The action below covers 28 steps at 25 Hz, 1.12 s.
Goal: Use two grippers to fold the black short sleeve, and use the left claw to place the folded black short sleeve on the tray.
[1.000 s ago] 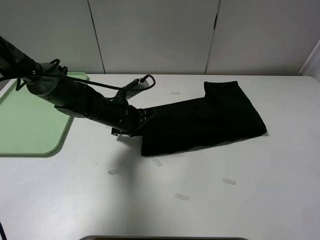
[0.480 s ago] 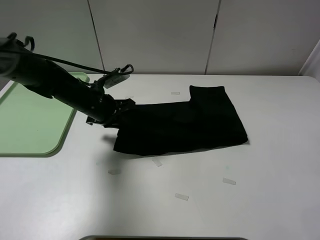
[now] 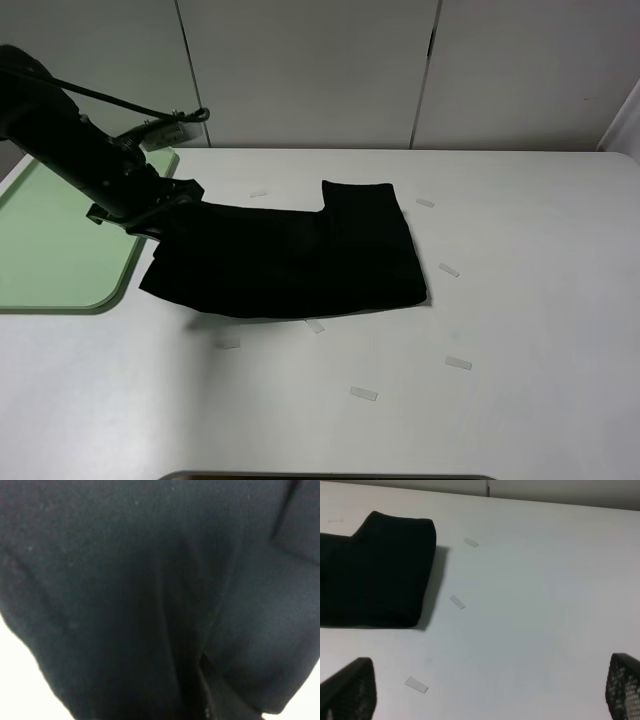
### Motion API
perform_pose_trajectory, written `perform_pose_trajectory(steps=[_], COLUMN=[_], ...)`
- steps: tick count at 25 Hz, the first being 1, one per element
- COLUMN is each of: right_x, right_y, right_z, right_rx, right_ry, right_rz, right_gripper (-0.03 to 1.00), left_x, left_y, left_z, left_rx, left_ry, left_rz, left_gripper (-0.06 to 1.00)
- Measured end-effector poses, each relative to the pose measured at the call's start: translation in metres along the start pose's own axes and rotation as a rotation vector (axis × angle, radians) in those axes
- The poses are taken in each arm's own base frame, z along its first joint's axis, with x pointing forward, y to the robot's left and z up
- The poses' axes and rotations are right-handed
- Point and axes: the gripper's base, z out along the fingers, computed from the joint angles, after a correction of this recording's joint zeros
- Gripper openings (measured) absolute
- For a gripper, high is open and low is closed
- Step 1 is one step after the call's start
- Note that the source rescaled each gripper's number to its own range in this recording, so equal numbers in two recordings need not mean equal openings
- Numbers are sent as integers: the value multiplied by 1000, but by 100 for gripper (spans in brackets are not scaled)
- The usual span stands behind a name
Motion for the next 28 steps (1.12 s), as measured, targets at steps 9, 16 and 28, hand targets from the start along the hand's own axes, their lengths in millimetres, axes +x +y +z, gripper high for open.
perform_pose_trajectory(steps=[9, 16, 28], right_x=[0, 0, 0], right_y=[0, 0, 0], right_z=[0, 0, 0], right_rx=[0, -1, -1], right_ry=[0, 0, 0], right_rz=[0, 0, 0], right_gripper=[100, 100, 100], left_x=[-10, -15, -2], left_y=[-46, -96, -136], left_z=[-13, -2, 67], left_rx=[116, 183, 107], left_ry=[-151, -329, -337], left_rz=[146, 283, 381], left_gripper=[4, 4, 4])
